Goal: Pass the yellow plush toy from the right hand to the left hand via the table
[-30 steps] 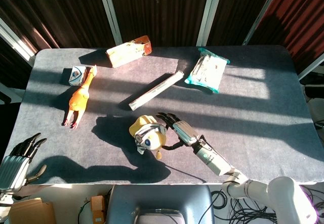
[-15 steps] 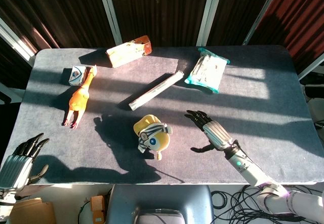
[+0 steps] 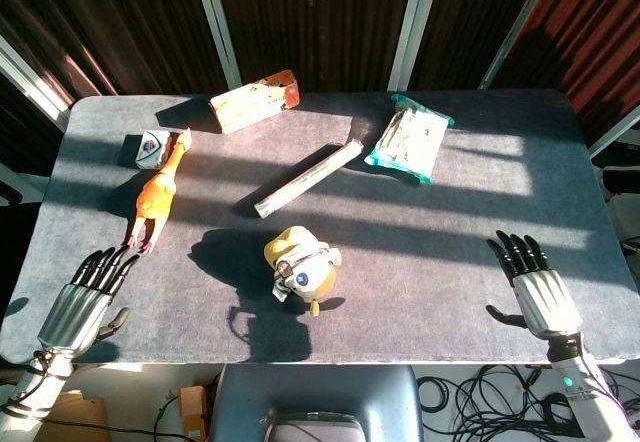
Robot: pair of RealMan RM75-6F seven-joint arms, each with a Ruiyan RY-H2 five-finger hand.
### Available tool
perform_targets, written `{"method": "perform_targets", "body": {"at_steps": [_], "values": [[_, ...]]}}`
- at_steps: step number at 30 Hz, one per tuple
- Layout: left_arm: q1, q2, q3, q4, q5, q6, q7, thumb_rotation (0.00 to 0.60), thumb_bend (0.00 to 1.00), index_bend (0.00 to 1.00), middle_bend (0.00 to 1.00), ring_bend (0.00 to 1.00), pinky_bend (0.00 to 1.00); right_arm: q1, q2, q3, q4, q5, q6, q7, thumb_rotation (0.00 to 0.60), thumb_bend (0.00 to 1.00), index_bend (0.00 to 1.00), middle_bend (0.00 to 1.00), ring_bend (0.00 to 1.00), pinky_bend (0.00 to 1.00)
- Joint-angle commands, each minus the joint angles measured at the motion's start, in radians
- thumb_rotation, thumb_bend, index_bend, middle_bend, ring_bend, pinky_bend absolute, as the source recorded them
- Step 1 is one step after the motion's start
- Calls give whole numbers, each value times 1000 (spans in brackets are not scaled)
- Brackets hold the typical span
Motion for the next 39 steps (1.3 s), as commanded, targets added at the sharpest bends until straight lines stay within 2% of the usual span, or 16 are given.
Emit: {"method": "perform_targets", "body": {"at_steps": [1, 7, 13, 21, 29, 39], "values": [[-77, -54, -15, 60, 59, -65, 56, 600, 320, 0, 0, 0, 80, -23, 69, 8, -30, 6, -9, 117, 600, 44, 0, 0, 0, 0], [-189, -113, -24, 54, 58, -230, 144, 600, 319, 0, 0, 0, 74, -46, 104, 14, -39, -26, -1, 177, 600, 44, 0, 0, 0, 0], [-294, -214, -64, 86, -5, -378, 217, 600, 318, 0, 0, 0, 93, -72, 119, 16, -40, -65, 24, 195, 600, 44, 0, 0, 0, 0], [-382, -327, -114, 110, -111, -479, 312, 600, 264, 0, 0, 0, 94, -88, 135, 26, -39, -88, 23, 230, 600, 44, 0, 0, 0, 0], [-414, -402, -143, 84, -206, -480, 381, 600, 213, 0, 0, 0, 93, -100, 149, 44, -37, -88, 19, 271, 600, 44, 0, 0, 0, 0], [-463, -503, -157, 122, -228, -441, 409, 600, 211, 0, 0, 0, 103, -106, 168, 54, -42, -98, 1, 303, 600, 44, 0, 0, 0, 0]]}}
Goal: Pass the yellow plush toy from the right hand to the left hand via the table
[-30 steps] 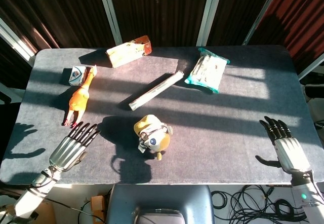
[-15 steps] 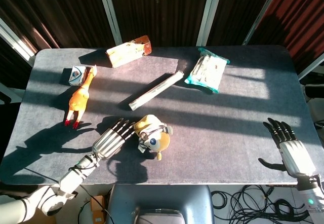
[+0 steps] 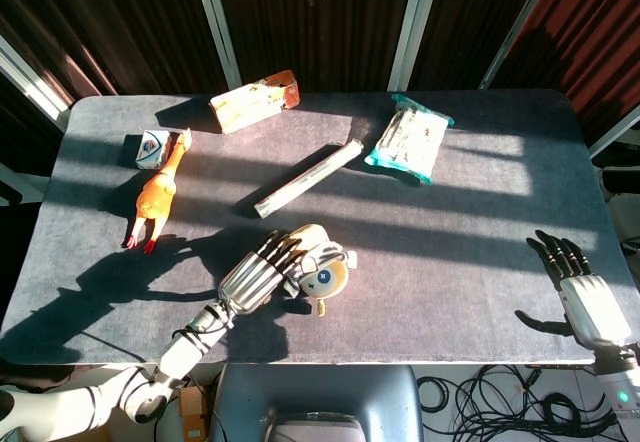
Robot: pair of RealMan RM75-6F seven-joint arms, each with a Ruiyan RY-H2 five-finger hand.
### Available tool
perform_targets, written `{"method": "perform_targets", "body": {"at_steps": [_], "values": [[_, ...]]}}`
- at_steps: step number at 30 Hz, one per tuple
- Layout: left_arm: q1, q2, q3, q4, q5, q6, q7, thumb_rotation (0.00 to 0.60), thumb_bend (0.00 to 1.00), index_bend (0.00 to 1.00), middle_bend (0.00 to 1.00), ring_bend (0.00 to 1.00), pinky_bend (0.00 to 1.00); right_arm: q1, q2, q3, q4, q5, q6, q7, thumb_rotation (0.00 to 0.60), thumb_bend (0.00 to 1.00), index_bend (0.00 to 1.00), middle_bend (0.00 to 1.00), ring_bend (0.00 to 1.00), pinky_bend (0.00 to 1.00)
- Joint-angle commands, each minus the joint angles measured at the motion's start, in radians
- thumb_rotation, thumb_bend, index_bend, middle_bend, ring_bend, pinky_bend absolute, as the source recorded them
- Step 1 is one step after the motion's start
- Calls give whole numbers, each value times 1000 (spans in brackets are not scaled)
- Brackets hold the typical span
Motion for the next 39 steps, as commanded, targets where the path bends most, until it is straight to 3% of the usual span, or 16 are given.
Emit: {"method": "perform_targets", "body": {"at_steps": [1, 8, 15, 17, 19, 20, 24, 27, 33, 39], "values": [[-19, -37, -8, 31, -7, 16, -7, 600, 210, 0, 0, 0, 107, -4, 3, 3, 1, -3, 1, 7, 600, 43, 0, 0, 0, 0], [-66, -149, -20, 195, 25, 64, -77, 600, 215, 0, 0, 0, 136, -8, 11, 9, 2, -8, -6, 28, 600, 44, 0, 0, 0, 0], [-90, -257, -15, 328, -5, 44, -244, 600, 246, 0, 0, 7, 206, -11, 16, 19, -1, -2, -15, 40, 600, 44, 0, 0, 0, 0], [-91, -276, -8, 350, -11, 37, -296, 600, 260, 0, 8, 75, 264, -13, 18, 21, -1, -4, -14, 47, 600, 44, 0, 0, 0, 0], [-94, -296, 4, 383, 5, 52, -335, 600, 275, 29, 108, 229, 366, -15, 19, 24, 0, -3, -12, 55, 600, 44, 0, 0, 0, 0], [-94, -305, 9, 399, 13, 65, -350, 600, 286, 105, 209, 321, 437, -16, 19, 25, 0, -3, -11, 57, 600, 44, 0, 0, 0, 0], [-87, -357, 17, 476, 42, 132, -454, 600, 344, 615, 632, 631, 693, -19, 24, 26, 3, -6, -14, 73, 600, 44, 0, 0, 0, 0], [-85, -365, 17, 507, 46, 152, -484, 600, 366, 711, 724, 710, 768, -21, 25, 27, 3, -7, -16, 75, 600, 44, 0, 0, 0, 0], [-72, -282, 12, 425, 36, 166, -437, 600, 367, 728, 745, 732, 811, -21, 26, 27, 2, -12, -24, 66, 600, 43, 0, 0, 0, 0], [0, -28, 34, 133, -14, 168, -261, 600, 365, 728, 746, 732, 811, -22, 24, 27, -5, -11, -35, 43, 600, 43, 0, 0, 0, 0]]}}
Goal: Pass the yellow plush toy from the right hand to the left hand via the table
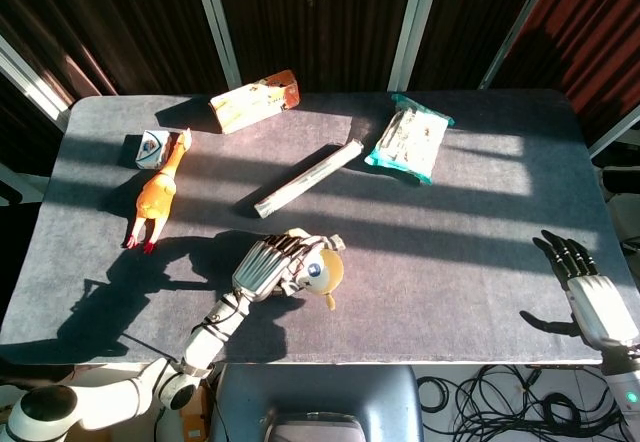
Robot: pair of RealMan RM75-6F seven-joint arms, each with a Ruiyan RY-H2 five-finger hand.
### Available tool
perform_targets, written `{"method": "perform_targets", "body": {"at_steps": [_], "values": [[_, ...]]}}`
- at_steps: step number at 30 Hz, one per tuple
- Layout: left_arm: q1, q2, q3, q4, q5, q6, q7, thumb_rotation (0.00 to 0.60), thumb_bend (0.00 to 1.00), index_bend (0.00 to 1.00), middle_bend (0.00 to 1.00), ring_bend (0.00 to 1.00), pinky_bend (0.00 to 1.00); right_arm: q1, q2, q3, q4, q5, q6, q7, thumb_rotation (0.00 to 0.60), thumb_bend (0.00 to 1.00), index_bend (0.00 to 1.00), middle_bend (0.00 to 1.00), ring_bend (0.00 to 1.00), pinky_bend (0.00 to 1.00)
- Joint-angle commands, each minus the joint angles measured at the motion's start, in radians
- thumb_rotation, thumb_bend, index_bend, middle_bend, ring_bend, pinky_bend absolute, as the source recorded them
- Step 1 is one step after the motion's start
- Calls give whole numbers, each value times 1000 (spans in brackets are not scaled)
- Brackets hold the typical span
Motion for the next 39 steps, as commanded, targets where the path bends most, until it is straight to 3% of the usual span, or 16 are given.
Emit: {"method": "perform_targets", "body": {"at_steps": [1, 5, 7, 13, 18, 21, 26, 30, 33, 39], "values": [[77, 224, 22, -259, -61, 7, 148, 600, 365, 728, 746, 732, 812, 0, -2, 1, -3, 0, -4, -10, 600, 44, 0, 0, 0, 0], [164, 401, 46, -454, -132, 39, 151, 600, 366, 728, 746, 732, 818, 2, -6, 3, -9, 4, -13, -25, 600, 44, 0, 0, 0, 0], [201, 466, 57, -498, -133, 79, 146, 600, 366, 728, 746, 732, 818, 4, -8, 4, -12, 7, -21, -34, 600, 44, 0, 0, 0, 0], [292, 478, 65, -386, -97, 254, 190, 600, 365, 727, 745, 728, 818, 9, -12, 7, -19, 14, -38, -56, 600, 44, 0, 0, 0, 0], [331, 465, 92, -320, -93, 264, 152, 600, 365, 662, 680, 685, 790, 11, -15, 10, -24, 24, -50, -71, 600, 44, 0, 0, 0, 0], [345, 470, 113, -308, -88, 252, 145, 600, 361, 515, 546, 598, 713, 11, -15, 11, -26, 26, -54, -75, 600, 44, 0, 0, 0, 0], [362, 507, 139, -361, -128, 188, 171, 600, 318, 164, 198, 307, 518, 12, -16, 10, -28, 26, -59, -81, 600, 44, 0, 0, 0, 0], [363, 511, 140, -373, -136, 177, 173, 600, 277, 24, 42, 136, 403, 12, -16, 10, -29, 26, -61, -83, 600, 44, 0, 0, 0, 0], [367, 506, 148, -366, -134, 149, 109, 600, 230, 0, 0, 13, 297, 16, -13, 2, -33, 18, -75, -83, 600, 44, 0, 0, 0, 0], [372, 526, 149, -357, -90, 154, 17, 600, 214, 0, 0, 0, 255, 15, -8, 0, -33, 10, -74, -75, 600, 44, 0, 0, 0, 0]]}}
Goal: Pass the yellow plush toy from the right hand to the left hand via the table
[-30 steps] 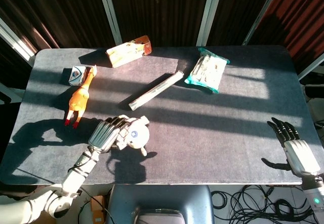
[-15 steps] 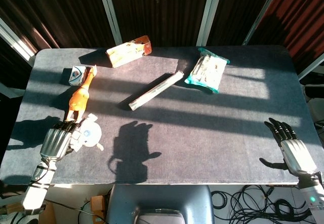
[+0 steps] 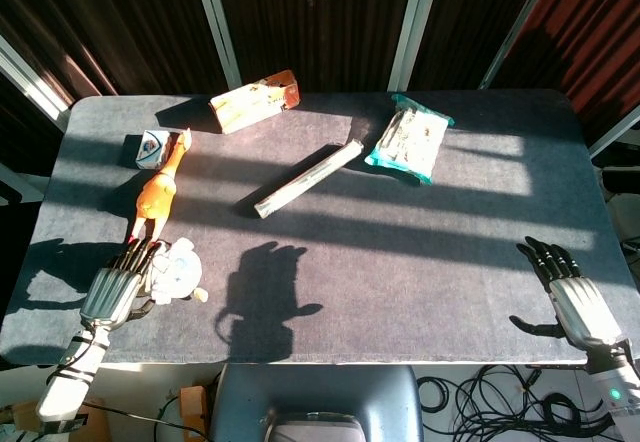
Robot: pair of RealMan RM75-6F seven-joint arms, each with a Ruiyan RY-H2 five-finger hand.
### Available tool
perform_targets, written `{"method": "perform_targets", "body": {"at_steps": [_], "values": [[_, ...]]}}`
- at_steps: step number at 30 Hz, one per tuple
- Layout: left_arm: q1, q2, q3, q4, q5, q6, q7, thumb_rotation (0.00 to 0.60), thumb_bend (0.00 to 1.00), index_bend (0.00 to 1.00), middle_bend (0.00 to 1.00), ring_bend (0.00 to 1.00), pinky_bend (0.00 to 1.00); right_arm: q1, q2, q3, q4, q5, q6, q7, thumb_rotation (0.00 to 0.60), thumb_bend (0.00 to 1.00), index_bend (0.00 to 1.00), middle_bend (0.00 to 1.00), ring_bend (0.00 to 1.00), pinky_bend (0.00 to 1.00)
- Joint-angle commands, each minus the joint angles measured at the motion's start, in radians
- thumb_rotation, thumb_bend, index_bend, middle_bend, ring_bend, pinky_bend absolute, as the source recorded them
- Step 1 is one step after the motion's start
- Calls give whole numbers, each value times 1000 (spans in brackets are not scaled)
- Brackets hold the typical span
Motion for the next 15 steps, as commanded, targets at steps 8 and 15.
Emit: {"method": "perform_targets", "body": {"at_steps": [8, 15], "values": [[53, 139, 1, -178, 8, 73, 100, 600, 232, 0, 0, 0, 260, -3, -3, 1, -2, 1, 2, -8, 600, 44, 0, 0, 0, 0], [133, 190, 10, -166, 209, 301, -59, 600, 254, 0, 0, 6, 244, -7, -7, -2, -5, -5, 6, -23, 600, 44, 0, 0, 0, 0]]}}
